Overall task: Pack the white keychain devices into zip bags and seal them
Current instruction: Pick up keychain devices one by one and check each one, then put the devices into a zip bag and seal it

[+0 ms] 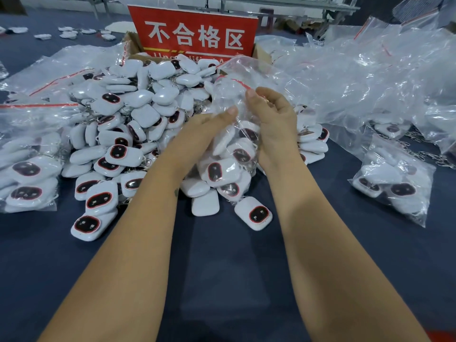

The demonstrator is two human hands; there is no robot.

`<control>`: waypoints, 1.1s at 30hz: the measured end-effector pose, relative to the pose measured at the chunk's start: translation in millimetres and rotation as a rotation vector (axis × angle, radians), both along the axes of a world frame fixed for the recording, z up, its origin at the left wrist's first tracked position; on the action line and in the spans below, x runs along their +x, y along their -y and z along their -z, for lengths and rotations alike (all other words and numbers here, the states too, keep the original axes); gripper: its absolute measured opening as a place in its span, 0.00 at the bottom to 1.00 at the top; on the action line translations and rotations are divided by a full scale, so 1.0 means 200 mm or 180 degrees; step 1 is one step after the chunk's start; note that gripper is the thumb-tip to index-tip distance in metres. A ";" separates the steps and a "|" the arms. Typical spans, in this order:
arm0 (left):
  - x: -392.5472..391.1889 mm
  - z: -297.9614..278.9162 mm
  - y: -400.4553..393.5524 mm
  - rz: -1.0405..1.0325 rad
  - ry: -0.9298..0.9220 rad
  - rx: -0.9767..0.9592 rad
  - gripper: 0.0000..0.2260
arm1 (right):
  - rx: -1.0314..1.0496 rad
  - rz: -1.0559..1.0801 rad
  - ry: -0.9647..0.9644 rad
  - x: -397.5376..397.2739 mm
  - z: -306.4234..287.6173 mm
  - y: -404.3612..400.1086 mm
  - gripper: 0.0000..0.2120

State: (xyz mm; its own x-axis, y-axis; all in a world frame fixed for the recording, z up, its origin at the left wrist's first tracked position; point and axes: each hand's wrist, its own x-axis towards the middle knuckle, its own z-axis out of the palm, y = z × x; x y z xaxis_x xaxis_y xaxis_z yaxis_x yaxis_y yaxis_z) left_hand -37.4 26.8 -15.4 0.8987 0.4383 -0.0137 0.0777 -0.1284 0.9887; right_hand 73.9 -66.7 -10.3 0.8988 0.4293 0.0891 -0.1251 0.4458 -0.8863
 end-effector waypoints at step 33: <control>0.05 0.03 -0.10 -0.1430 0.1426 -0.1035 0.10 | -0.0359 -0.0201 0.0017 0.00 0.02 0.00 0.11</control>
State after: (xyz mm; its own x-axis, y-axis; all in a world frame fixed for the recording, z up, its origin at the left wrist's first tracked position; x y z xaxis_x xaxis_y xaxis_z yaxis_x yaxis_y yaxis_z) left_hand -26.4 47.3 -21.3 0.5818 0.8042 0.1218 -0.3689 0.1275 0.9207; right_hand 73.9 -65.8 -13.7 0.8693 0.4925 0.0418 -0.1448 0.3346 -0.9312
